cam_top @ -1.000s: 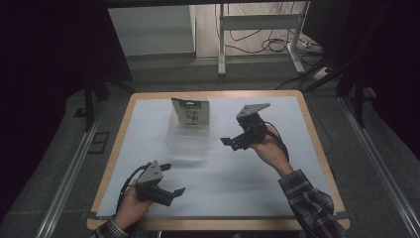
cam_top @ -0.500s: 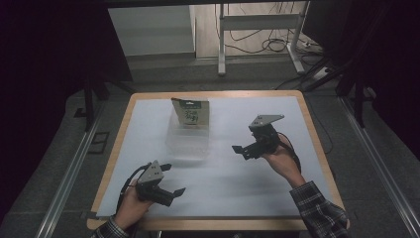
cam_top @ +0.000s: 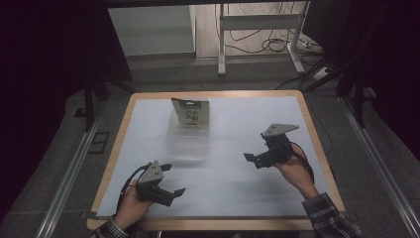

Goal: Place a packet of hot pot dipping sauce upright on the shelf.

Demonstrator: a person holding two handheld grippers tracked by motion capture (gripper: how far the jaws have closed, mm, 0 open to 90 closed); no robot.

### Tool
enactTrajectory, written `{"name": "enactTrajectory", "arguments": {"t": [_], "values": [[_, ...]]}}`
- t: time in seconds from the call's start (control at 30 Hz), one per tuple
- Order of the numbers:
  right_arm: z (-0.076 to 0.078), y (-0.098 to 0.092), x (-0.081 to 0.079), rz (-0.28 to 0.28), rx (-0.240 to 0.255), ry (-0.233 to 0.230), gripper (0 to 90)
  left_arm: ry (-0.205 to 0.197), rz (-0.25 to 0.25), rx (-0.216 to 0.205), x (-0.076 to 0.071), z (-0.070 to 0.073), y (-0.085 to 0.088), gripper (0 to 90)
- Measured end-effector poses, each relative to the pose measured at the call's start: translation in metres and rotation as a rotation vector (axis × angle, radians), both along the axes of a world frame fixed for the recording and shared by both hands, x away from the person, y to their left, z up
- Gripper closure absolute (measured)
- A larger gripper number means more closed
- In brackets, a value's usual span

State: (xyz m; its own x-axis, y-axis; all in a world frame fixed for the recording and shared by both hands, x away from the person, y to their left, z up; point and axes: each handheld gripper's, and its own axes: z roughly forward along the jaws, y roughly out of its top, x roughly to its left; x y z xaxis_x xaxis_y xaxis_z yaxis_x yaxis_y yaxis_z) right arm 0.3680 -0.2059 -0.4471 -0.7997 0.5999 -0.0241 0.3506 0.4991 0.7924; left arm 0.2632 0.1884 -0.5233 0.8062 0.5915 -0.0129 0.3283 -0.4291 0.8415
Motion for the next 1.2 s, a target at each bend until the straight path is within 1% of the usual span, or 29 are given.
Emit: {"name": "enactTrajectory", "arguments": {"t": [0.37,0.87,0.97,1.1,1.2], "values": [[-0.003,-0.028,-0.019,-0.049,0.001,-0.005,0.0,0.000,0.001,0.001,0.000,0.000,0.000,3.4],[-0.003,-0.053,-0.044,-0.103,0.001,-0.026,0.0,0.002,0.000,0.001,0.000,0.000,0.000,3.3],[-0.003,-0.060,-0.049,-0.115,-0.005,-0.030,0.0,0.001,0.001,0.001,0.000,0.000,0.000,3.2],[-0.006,-0.070,-0.057,-0.129,-0.030,-0.034,0.0,0.001,0.002,0.000,0.000,0.000,0.000,3.2],[-0.008,-0.078,-0.062,-0.144,-0.026,-0.032,0.0,0.001,0.003,0.002,0.000,0.000,0.000,3.2]]}}
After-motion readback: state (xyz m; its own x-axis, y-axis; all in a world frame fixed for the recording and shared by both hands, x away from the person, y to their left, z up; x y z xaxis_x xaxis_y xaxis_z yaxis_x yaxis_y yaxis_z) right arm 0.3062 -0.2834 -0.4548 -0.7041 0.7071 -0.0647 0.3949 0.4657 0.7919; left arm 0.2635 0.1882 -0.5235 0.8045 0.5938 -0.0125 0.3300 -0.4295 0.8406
